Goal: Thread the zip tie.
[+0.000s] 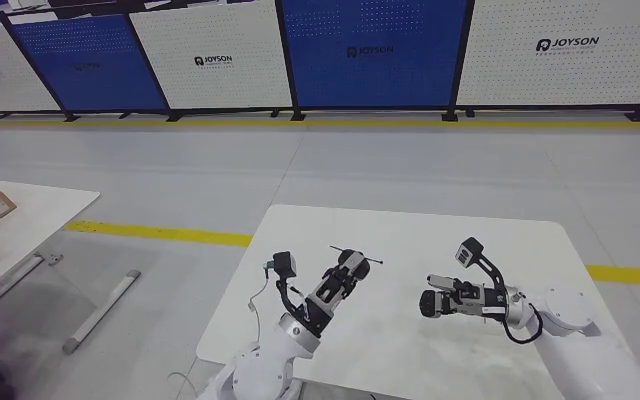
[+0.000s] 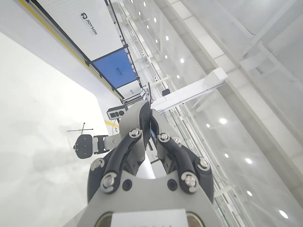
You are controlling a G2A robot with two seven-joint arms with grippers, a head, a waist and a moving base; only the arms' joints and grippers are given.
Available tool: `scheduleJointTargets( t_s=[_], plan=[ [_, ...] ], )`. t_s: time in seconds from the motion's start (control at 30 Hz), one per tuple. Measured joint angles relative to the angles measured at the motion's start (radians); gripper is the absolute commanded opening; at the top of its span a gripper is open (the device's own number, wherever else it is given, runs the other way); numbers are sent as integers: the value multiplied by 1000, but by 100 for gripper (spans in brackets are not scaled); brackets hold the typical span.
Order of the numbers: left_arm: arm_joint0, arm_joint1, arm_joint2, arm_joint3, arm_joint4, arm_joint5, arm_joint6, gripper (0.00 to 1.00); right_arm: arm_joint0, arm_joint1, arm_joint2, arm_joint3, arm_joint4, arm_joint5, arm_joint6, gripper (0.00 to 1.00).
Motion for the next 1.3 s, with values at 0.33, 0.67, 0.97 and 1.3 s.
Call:
scheduleJointTargets(
  t_s=[0.33,0.67,0.97,1.3],
  plan=[
    [-56,-3,48,144,160,132,-4,0,0,0,0,0,0,0,0,100],
    [-105,-10,98,259,294,223,12,0,0,0,0,0,0,0,0,100],
    [-105,-10,98,261,299,221,14,0,0,0,0,0,0,0,0,100],
    [-77,21,63,304,565,231,-160,0,0,0,0,0,0,0,0,100]
  ],
)
